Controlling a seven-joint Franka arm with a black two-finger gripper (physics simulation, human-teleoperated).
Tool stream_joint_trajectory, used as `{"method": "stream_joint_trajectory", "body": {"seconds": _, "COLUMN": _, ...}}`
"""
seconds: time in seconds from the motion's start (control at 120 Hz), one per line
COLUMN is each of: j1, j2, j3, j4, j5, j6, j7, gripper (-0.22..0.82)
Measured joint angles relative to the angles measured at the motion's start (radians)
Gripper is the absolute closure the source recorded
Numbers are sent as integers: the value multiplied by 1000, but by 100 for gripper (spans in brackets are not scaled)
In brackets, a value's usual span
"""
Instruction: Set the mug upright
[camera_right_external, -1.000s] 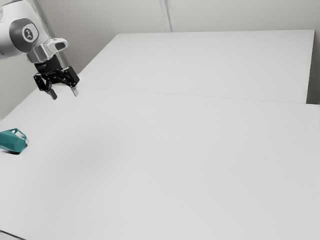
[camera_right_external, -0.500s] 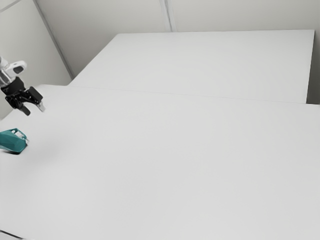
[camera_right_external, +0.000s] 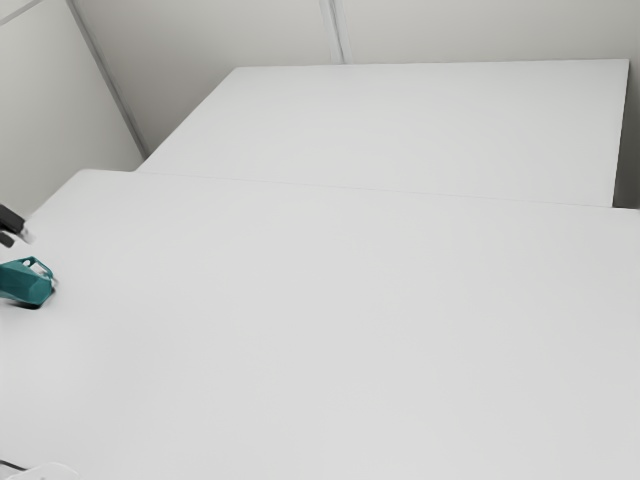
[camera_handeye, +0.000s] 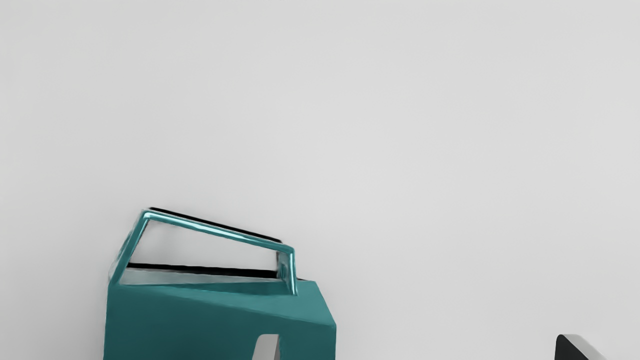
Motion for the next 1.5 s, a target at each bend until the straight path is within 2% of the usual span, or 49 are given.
{"method": "stream_joint_trajectory", "body": {"seconds": 0.317, "j1": 67, "j2": 179, "j3": -16, "j4": 188, "j5": -28, "j6": -8, "j7": 132, "gripper": 0}}
{"method": "stream_joint_trajectory", "body": {"seconds": 0.517, "j1": 95, "j2": 243, "j3": -24, "j4": 244, "j5": -63, "j6": -9, "j7": 186, "gripper": 0}}
{"method": "stream_joint_trajectory", "body": {"seconds": 0.867, "j1": 133, "j2": 272, "j3": -32, "j4": 263, "j5": -95, "j6": -24, "j7": 246, "gripper": 0}}
{"method": "stream_joint_trajectory", "body": {"seconds": 1.083, "j1": 166, "j2": 283, "j3": -34, "j4": 263, "j5": -118, "j6": -107, "j7": 267, "gripper": 0}}
{"method": "stream_joint_trajectory", "body": {"seconds": 1.292, "j1": 221, "j2": 297, "j3": -95, "j4": 264, "j5": -155, "j6": -180, "j7": 283, "gripper": 0}}
{"method": "stream_joint_trajectory", "body": {"seconds": 1.425, "j1": 227, "j2": 301, "j3": -108, "j4": 265, "j5": -162, "j6": -201, "j7": 291, "gripper": 0}}
{"method": "stream_joint_trajectory", "body": {"seconds": 1.5, "j1": 228, "j2": 301, "j3": -110, "j4": 265, "j5": -164, "j6": -209, "j7": 294, "gripper": 5}}
